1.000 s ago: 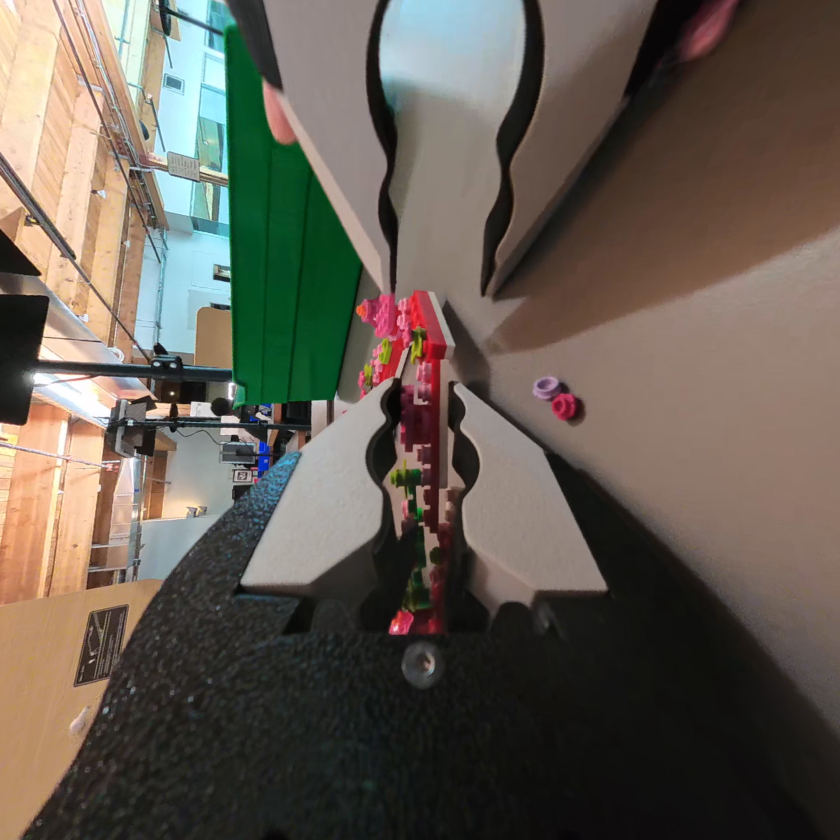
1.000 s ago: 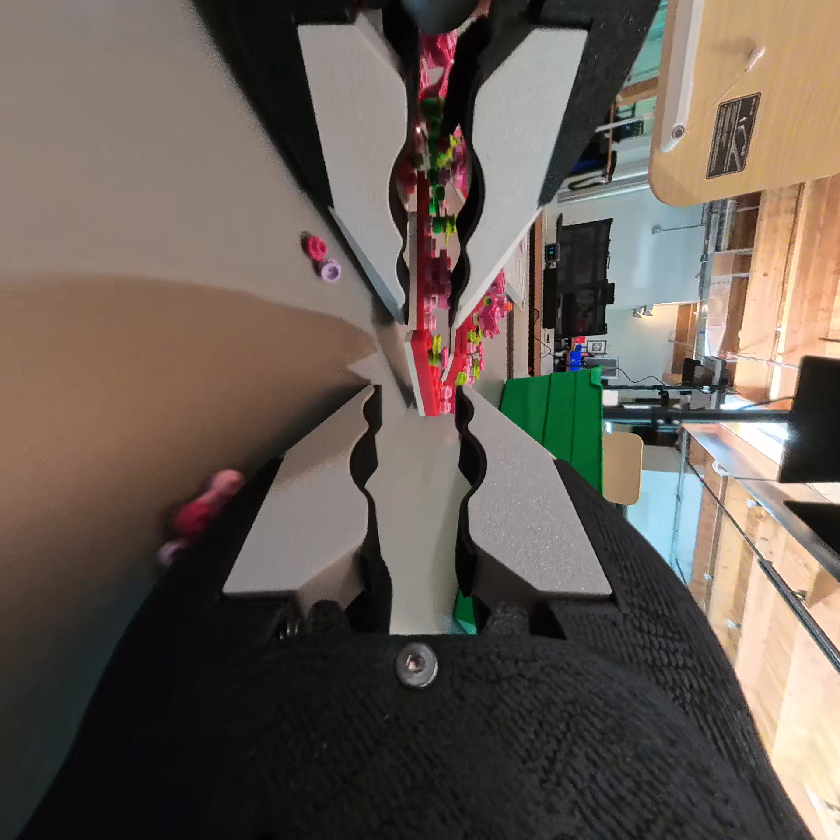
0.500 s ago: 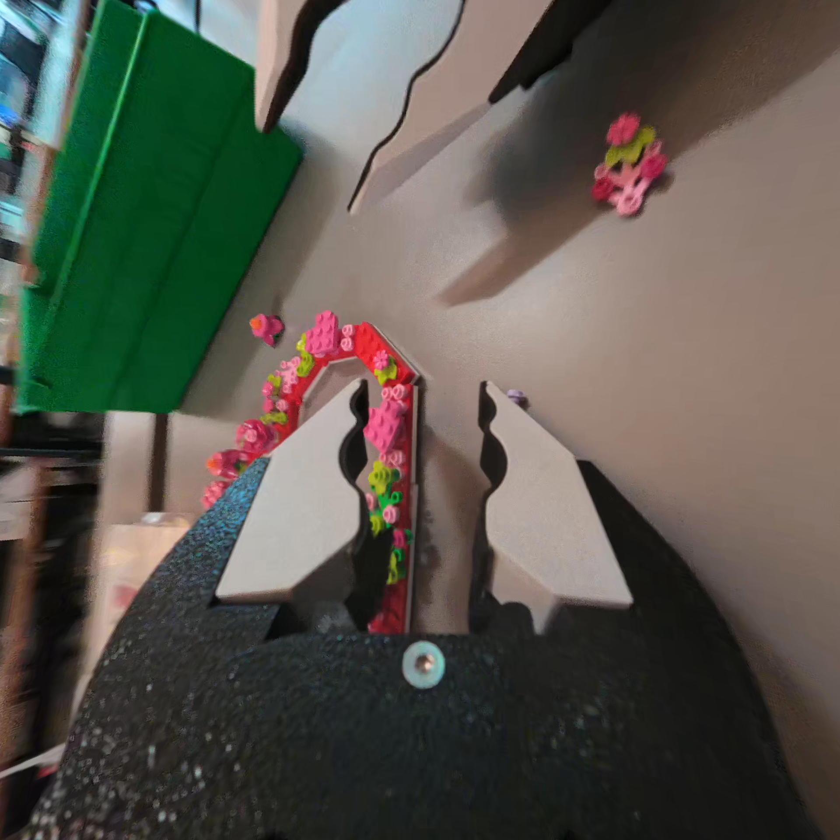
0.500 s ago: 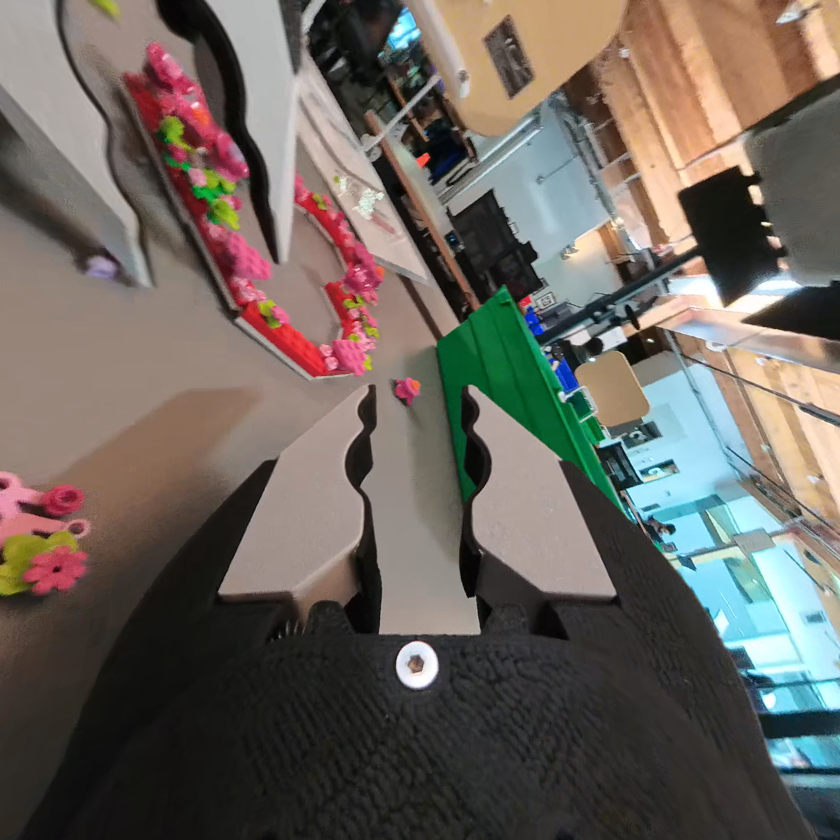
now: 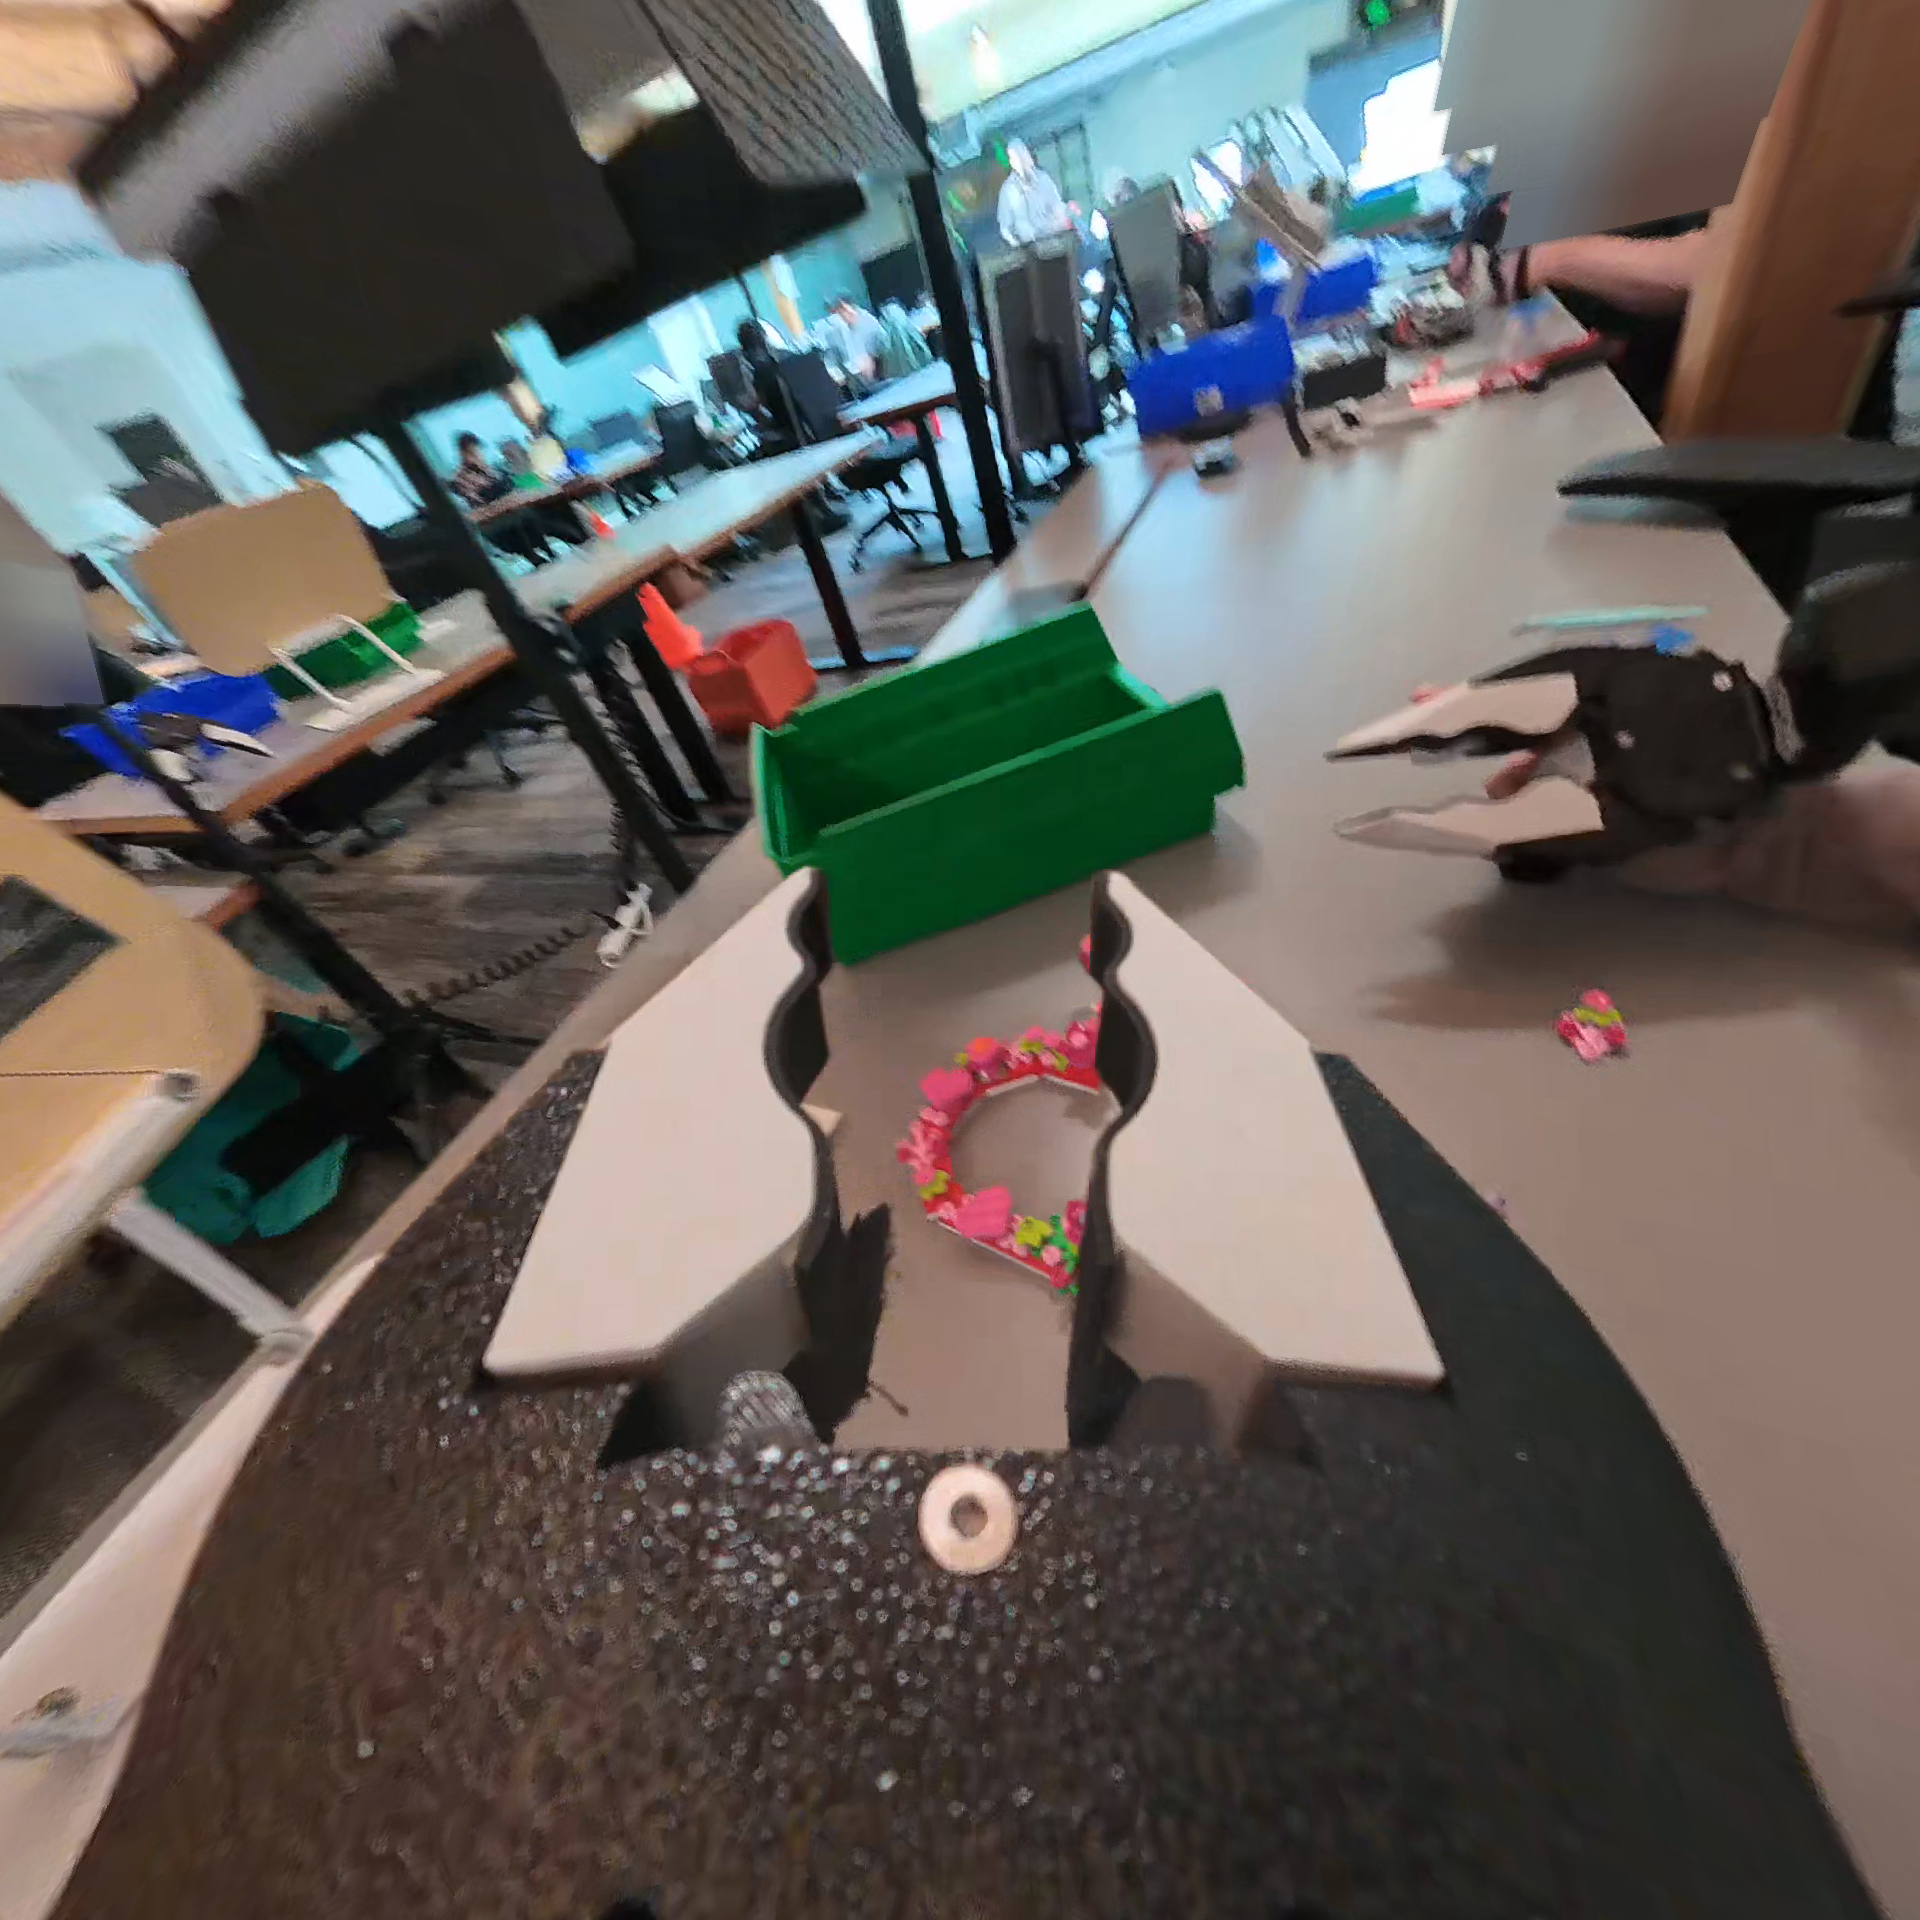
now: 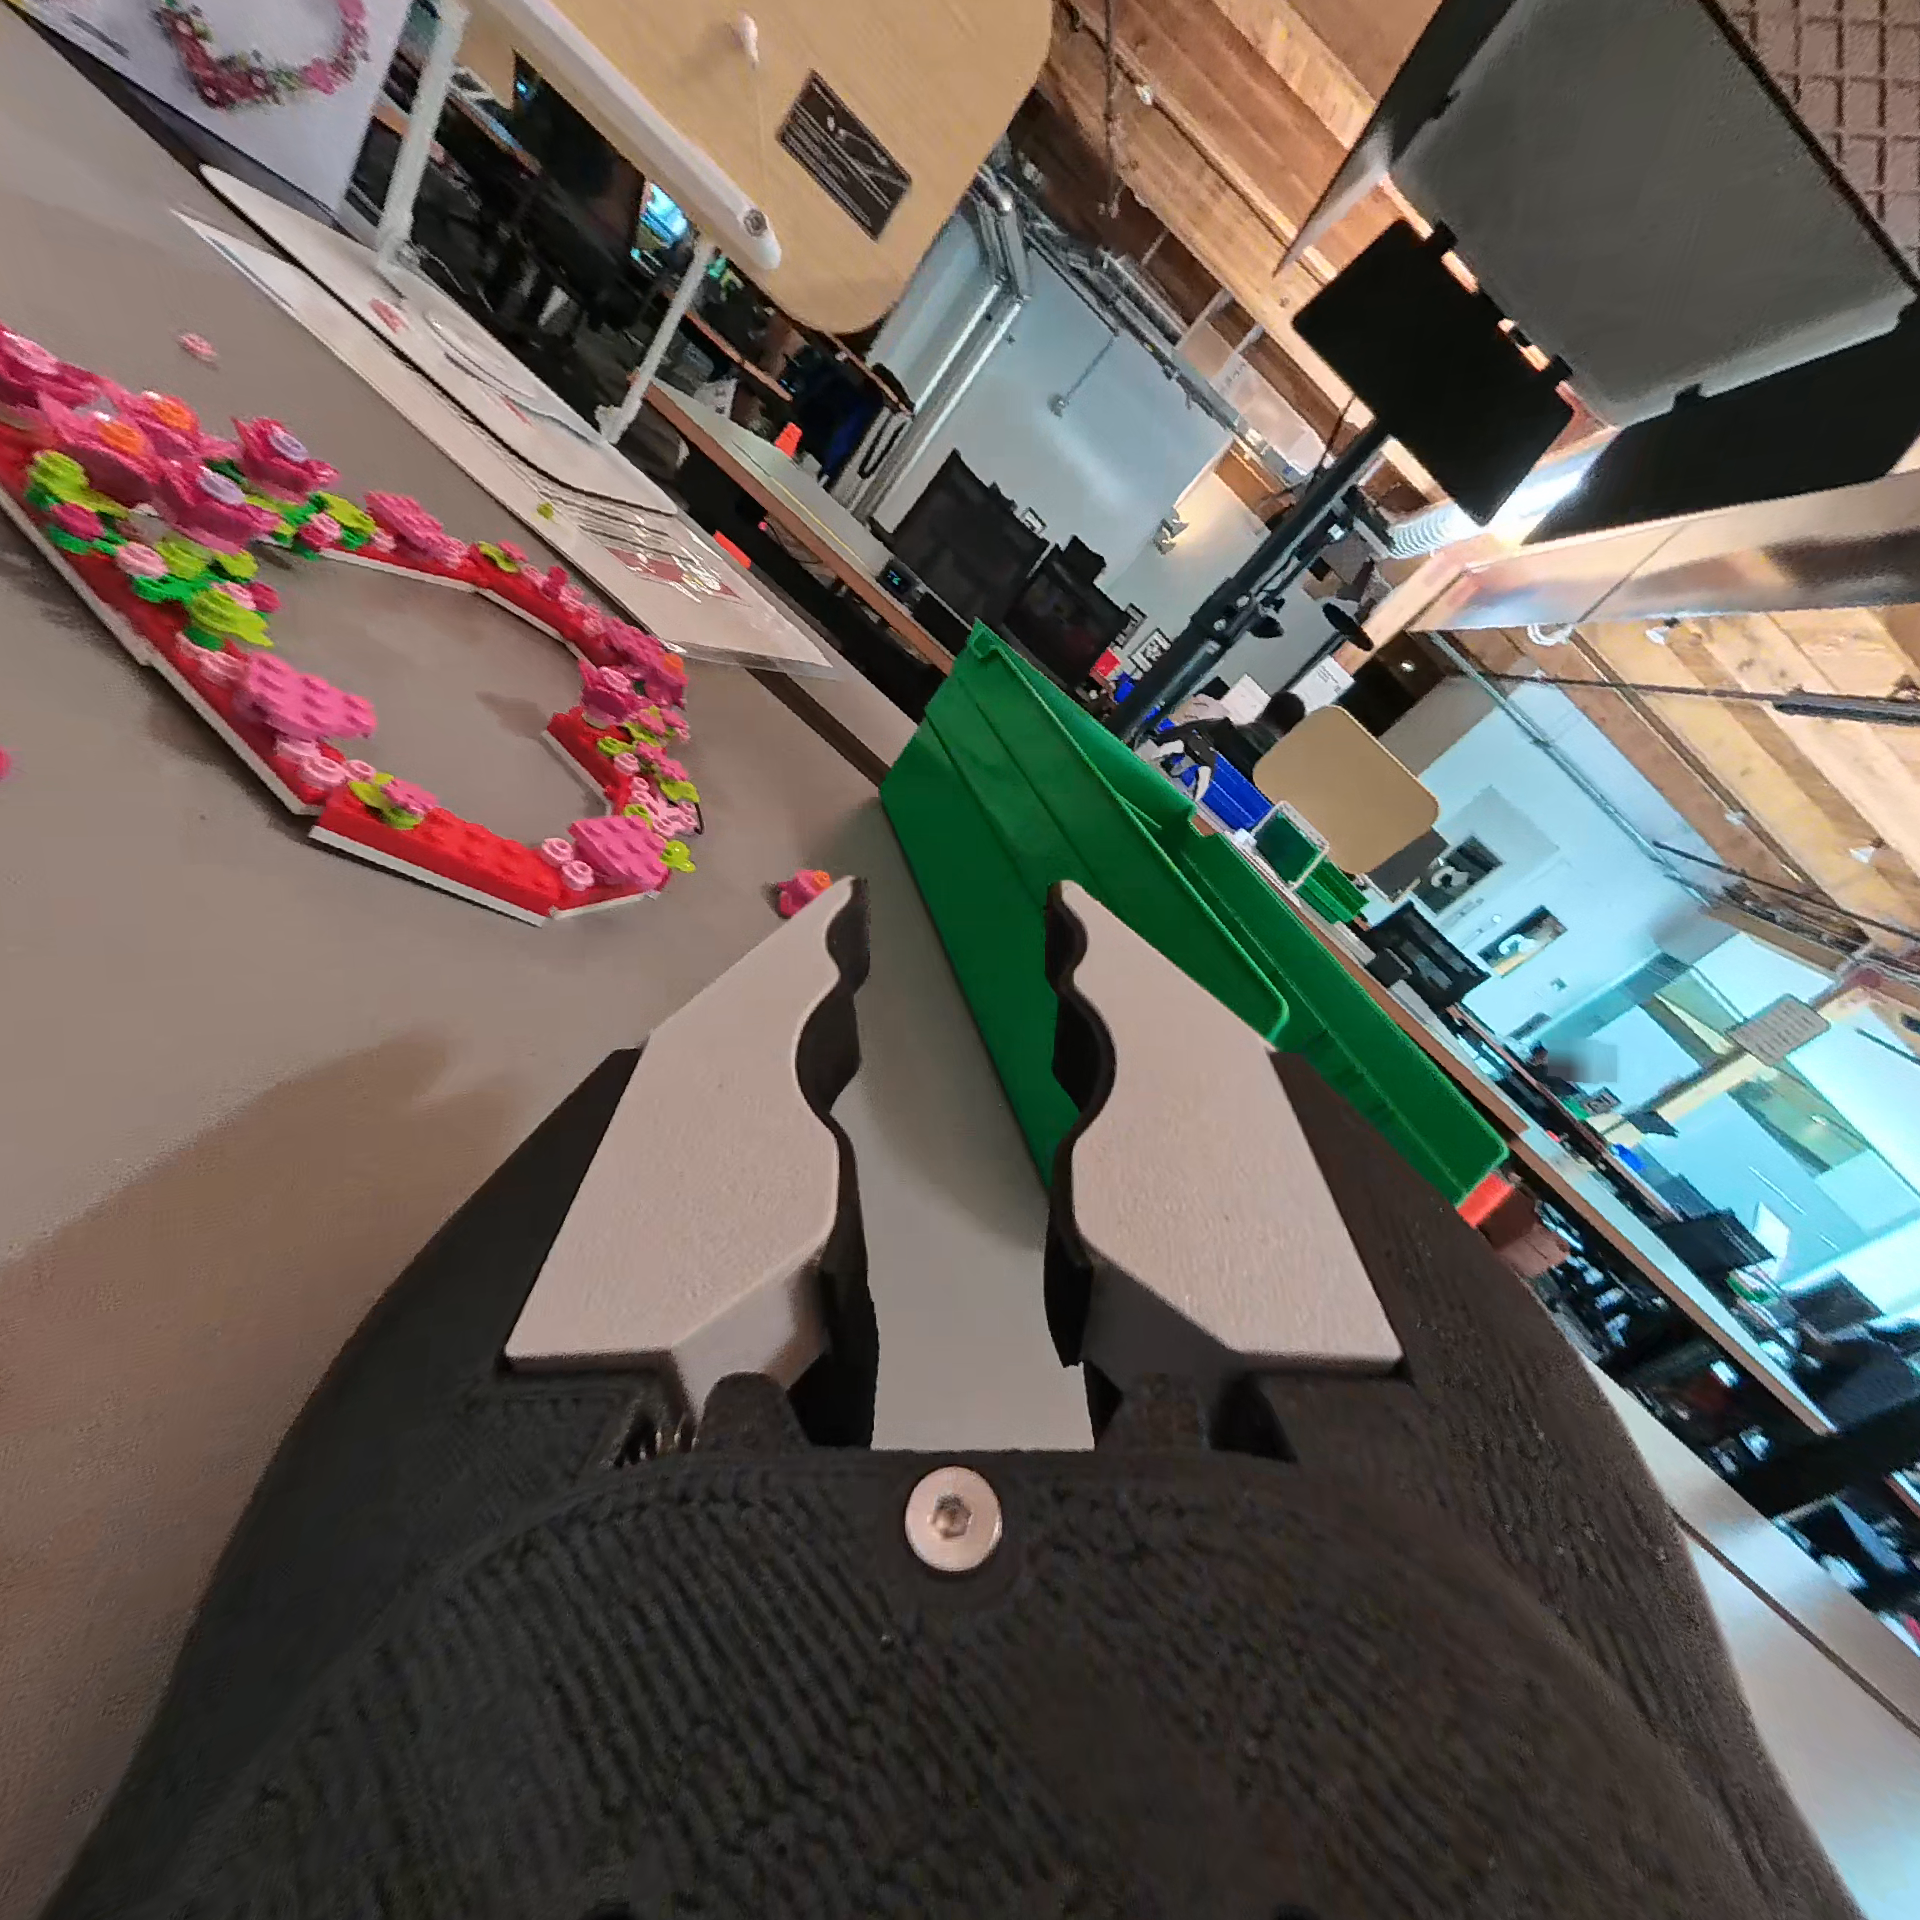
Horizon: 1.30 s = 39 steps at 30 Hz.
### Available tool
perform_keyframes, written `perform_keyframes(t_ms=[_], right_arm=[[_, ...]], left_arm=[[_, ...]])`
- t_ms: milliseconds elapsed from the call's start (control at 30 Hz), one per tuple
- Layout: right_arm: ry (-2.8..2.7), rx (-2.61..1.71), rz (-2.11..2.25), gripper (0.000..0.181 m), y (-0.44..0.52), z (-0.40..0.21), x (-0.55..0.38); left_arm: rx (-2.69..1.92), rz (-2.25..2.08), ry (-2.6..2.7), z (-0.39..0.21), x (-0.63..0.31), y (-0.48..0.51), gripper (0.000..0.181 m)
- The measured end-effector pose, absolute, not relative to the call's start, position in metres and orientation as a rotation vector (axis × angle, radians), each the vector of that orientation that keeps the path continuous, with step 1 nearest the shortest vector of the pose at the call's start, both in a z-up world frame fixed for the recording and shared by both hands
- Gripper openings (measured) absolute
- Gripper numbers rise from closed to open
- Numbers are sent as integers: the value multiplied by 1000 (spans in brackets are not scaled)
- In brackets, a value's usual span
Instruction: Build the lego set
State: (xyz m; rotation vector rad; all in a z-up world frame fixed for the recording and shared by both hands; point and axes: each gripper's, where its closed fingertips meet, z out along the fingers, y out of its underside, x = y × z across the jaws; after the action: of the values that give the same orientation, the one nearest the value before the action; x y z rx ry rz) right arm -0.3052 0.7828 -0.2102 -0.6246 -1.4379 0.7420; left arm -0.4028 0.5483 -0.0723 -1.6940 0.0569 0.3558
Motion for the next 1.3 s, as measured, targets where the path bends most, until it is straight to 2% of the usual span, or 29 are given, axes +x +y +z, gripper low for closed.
perform_keyframes(t_ms=[267, 733, 867, 967, 1167, 1300], right_arm=[[-1392, -651, 705, 30, 790, -208, -304], [-1428, -633, 666, 29, 787, -214, -307], [-1430, -627, 688, 29, 783, -212, -306], [-1506, -607, 777, 27, 763, -213, -308], [-1941, -517, 1042, 23, 678, -225, -315], [-2196, -435, 1028, 1, 651, -236, -327]], left_arm=[[-1539, 445, 6, -28, -399, 519, 43], [-1662, 368, 104, -53, -382, 539, 37], [-1799, 321, 185, -82, -372, 551, 33], [-1959, 296, 327, -121, -363, 558, 18], [-2227, 254, 431, -212, -358, 570, 21], [-2236, 360, 521, -253, -354, 572, 25]])
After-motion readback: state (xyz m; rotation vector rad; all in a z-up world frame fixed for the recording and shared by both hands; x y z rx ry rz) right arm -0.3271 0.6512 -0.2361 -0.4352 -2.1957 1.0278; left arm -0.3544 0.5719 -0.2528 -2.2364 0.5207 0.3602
